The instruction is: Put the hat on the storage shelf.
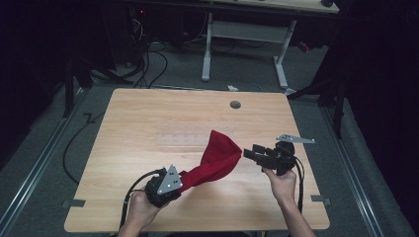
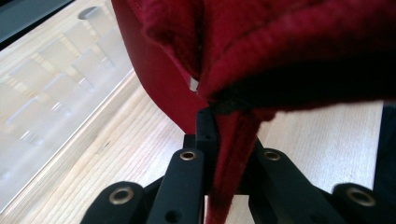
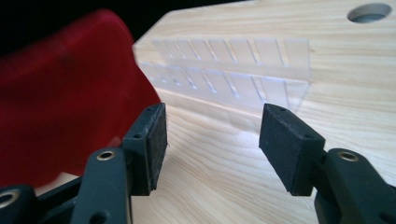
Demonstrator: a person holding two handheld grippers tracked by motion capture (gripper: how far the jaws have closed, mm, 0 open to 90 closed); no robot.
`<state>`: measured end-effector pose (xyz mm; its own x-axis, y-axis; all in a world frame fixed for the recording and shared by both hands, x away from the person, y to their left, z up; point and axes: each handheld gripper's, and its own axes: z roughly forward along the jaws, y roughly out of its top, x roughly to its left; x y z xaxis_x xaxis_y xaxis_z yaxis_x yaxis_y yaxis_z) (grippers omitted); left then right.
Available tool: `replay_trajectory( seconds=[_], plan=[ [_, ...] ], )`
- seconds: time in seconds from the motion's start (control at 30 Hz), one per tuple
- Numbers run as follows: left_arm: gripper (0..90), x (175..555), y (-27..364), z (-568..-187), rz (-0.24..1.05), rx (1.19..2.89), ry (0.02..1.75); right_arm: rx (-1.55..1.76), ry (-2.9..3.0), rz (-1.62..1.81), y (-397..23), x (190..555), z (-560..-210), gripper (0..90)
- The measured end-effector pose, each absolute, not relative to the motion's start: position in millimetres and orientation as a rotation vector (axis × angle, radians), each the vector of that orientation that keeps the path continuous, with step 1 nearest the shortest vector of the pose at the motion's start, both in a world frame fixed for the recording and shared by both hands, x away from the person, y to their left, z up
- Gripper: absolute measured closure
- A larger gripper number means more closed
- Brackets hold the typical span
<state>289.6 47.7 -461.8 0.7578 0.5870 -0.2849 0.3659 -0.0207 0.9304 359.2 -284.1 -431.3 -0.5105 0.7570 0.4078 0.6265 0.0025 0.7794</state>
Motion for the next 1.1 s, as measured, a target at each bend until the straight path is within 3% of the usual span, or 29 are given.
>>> replay_trajectory(
  seconds=[1.1],
  plan=[
    [85.4, 315.9, 78.8, -440.2, 0.191, 1.418, 0.931, 1.469, 2.12, 0.962, -294.7, 354.9, -518.1, 37.9]
  ],
)
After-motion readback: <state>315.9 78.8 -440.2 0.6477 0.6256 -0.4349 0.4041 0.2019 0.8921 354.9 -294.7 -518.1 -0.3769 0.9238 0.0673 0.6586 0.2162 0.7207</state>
